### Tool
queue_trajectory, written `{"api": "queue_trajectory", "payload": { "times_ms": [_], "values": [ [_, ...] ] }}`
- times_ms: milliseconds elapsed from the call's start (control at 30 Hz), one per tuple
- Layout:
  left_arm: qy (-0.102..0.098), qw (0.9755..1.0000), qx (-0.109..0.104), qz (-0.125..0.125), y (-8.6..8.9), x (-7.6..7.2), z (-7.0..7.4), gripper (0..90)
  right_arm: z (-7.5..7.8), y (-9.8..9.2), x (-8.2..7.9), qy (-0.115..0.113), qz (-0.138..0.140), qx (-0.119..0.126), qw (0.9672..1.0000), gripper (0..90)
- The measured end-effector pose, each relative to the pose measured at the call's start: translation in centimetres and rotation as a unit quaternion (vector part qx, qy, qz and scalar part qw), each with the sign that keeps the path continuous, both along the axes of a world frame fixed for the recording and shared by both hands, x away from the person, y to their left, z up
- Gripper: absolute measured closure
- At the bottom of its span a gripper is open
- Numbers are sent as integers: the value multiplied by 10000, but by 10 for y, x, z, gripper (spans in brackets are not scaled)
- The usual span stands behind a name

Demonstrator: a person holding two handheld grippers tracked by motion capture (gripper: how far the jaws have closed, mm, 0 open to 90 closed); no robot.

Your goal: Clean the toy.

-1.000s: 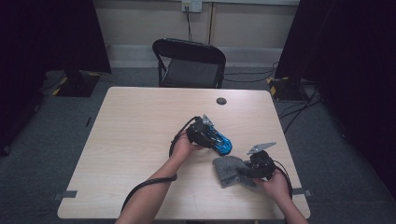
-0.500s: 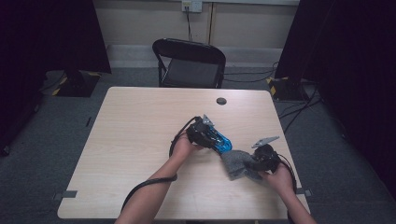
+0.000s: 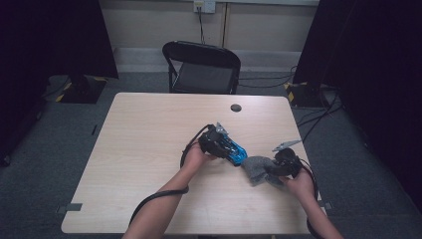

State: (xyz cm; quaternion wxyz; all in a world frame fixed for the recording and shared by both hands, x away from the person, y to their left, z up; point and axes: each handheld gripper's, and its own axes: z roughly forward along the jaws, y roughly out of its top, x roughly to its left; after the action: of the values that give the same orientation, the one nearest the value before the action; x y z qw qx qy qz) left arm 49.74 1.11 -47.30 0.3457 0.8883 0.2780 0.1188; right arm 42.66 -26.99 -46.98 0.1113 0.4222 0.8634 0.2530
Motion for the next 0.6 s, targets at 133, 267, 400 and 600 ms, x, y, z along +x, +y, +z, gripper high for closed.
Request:
{"api": "queue_trajectory", "payload": {
  "times_ms": [133,267,400,600],
  "values": [
    [3,10000,0,1,0,0,0,328,-1,-2,5,-39,-121,-2,9999,667],
    [8,10000,-2,7,0,0,0,328,-1,-4,11,-42,-208,12,9998,667],
    [7,10000,2,0,0,0,0,328,-1,-6,16,-42,-294,-18,9996,667],
    [6,10000,0,4,0,0,0,328,-1,-8,24,-23,-452,9,9990,667]
  ]
}}
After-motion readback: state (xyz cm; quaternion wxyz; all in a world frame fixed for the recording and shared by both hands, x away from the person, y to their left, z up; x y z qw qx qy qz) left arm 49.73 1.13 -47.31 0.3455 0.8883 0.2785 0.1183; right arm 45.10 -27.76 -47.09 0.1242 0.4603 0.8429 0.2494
